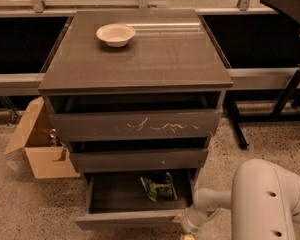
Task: Close bottom drawer
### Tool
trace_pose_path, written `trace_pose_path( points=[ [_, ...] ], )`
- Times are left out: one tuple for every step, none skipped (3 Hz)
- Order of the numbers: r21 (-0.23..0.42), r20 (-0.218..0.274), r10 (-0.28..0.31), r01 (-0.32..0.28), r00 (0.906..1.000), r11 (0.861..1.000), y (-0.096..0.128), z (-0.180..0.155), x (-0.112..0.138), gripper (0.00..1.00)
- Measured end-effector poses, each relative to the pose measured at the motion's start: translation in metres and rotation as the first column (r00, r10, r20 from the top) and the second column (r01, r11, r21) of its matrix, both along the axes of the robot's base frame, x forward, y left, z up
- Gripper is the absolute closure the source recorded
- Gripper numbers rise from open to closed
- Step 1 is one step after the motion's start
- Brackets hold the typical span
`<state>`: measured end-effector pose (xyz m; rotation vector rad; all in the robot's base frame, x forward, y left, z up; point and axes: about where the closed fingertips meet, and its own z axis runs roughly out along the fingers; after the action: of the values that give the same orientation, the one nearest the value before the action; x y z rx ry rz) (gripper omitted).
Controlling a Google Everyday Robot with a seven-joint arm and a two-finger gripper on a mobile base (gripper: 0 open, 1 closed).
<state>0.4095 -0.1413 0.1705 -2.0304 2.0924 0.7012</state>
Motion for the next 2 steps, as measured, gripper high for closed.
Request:
trace_pose_path(
  points=[
    [0.022,0.028,-0.013,0.012,0.9995,1.0,-0.012,-0.002,0.023,0.0],
    [0.06,0.052,0.0,-0.003,0.9986,0.998,-0.024,-0.007,0.064,0.02]
  ],
)
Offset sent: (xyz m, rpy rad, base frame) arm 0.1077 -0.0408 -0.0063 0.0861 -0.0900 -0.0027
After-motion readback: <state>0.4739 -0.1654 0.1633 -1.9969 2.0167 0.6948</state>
